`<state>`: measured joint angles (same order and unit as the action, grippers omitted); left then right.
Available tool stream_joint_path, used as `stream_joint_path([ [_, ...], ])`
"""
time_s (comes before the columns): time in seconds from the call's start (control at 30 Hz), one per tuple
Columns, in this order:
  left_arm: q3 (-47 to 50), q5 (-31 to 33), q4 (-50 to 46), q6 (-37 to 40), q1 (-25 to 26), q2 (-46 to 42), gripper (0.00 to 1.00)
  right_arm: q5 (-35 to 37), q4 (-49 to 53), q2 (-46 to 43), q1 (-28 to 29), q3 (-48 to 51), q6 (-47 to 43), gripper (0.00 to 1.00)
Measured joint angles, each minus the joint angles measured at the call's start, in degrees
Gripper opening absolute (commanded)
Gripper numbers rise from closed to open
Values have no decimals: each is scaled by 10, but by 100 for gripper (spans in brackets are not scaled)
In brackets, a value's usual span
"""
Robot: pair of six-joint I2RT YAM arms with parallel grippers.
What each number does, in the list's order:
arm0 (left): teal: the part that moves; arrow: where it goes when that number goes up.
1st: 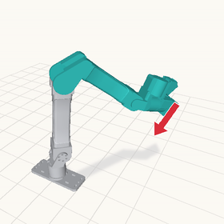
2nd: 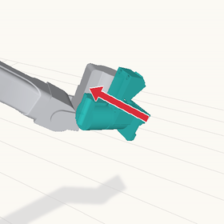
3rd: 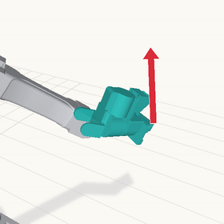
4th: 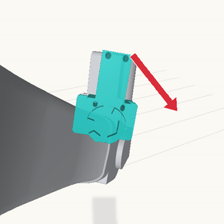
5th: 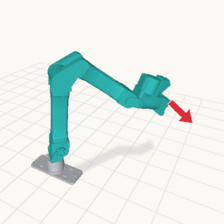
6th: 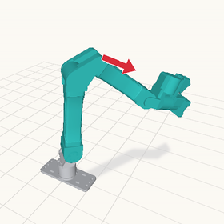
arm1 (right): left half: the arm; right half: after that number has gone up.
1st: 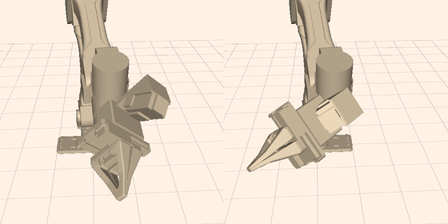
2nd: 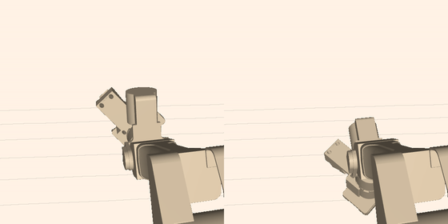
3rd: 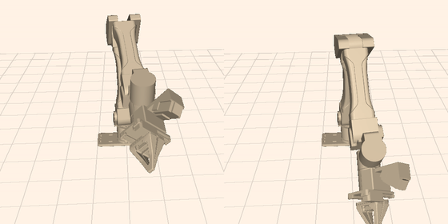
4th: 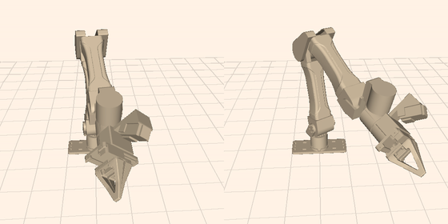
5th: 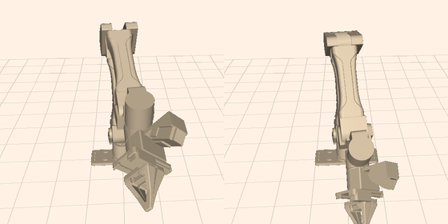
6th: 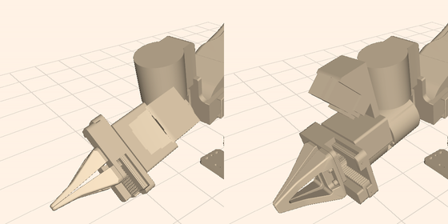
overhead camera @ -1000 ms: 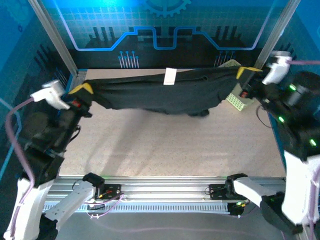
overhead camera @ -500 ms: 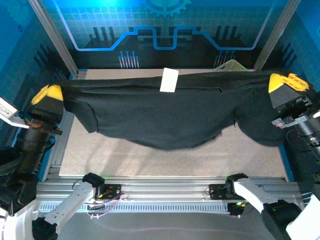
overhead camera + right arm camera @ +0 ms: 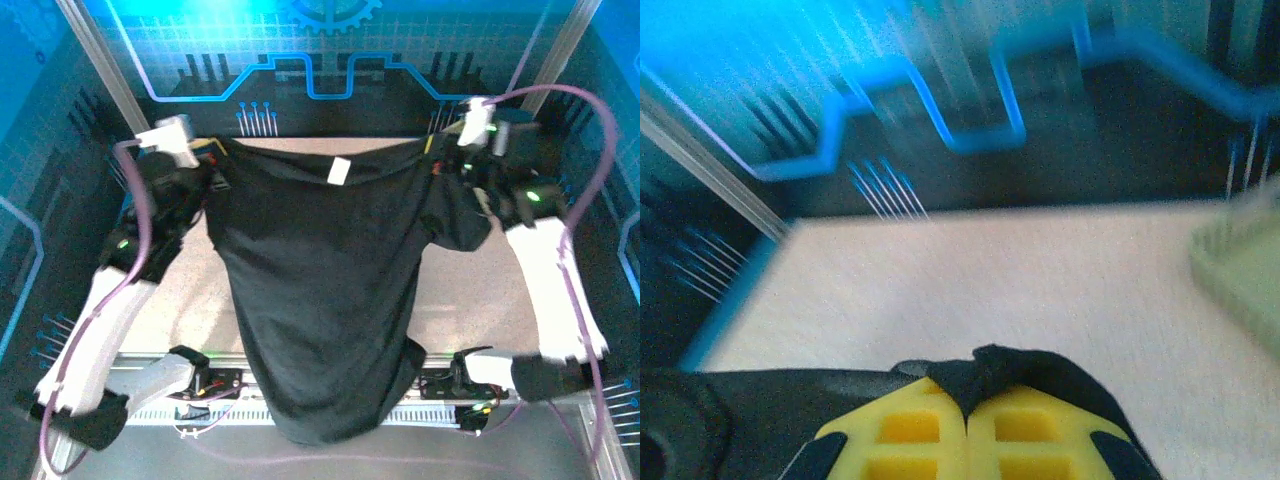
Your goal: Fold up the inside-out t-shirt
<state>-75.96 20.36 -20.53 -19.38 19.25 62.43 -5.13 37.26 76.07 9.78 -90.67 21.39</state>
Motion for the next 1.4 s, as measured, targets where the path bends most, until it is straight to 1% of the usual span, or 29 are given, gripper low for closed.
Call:
stream_joint_path([
  [0.07,21,10,0,-2,-14,67,0,7,-15,76,0,26,0,0],
  [0.13,22,12,0,-12,-33,148,0,14,-27,160,0,24,0,0],
  [0.17,18,13,0,-16,-44,191,0,17,-29,207,0,12,0,4],
  [0.2,6,12,-3,-18,-56,241,0,19,-29,255,0,-9,0,13],
  [0.23,-16,8,-11,-21,-67,293,0,22,-27,310,0,-43,0,27],
  [0.27,-42,4,-19,-23,-76,340,6,24,-21,351,0,-76,0,37],
  [0.3,-84,-1,-31,-27,-87,398,16,30,-17,402,0,-125,-1,49],
  [0.33,-133,-7,-47,-29,-97,453,35,34,-6,453,-1,-184,-2,62],
  [0.37,-185,-13,-63,-31,-106,502,48,40,7,496,-1,-242,-1,69],
  [0.43,-335,-27,-115,-35,-127,619,54,59,42,589,-2,-388,-7,79],
  [0.47,-400,-31,-137,-38,-136,662,58,66,62,625,-2,-456,-10,81],
  [0.53,-515,-36,-180,-43,-153,733,69,78,104,680,-3,-579,-17,82],
  [0.6,-563,-35,-216,-43,-168,755,70,84,136,689,-4,-624,-25,82],
  [0.63,-563,-35,-230,-41,-175,751,69,89,147,677,-4,-622,-29,81],
  [0.67,-557,-35,-235,-40,-178,743,68,91,147,658,-4,-599,-32,81],
  [0.7,-537,-35,-238,-37,-180,726,67,92,141,626,-4,-551,-35,81],
  [0.77,-468,-40,-229,-30,-176,679,66,90,120,546,0,-418,-40,81],
  [0.83,-377,-52,-219,-27,-159,618,65,80,101,471,10,-289,-41,81],
  [0.9,-303,-76,-204,-30,-134,570,63,70,86,425,25,-206,-37,81],
  [0.97,-250,-105,-190,-36,-109,545,61,58,75,407,42,-158,-34,80],
  [1.07,-200,-146,-161,-52,-88,543,60,42,56,412,64,-114,-25,79],
  [1.17,-176,-165,-150,-67,-90,563,57,29,45,436,71,-98,-12,77],
  [1.27,-177,-175,-133,-79,-99,598,56,16,34,479,66,-105,2,74],
  [1.4,-185,-187,-120,-91,-108,632,56,6,37,556,53,-156,18,72],
])
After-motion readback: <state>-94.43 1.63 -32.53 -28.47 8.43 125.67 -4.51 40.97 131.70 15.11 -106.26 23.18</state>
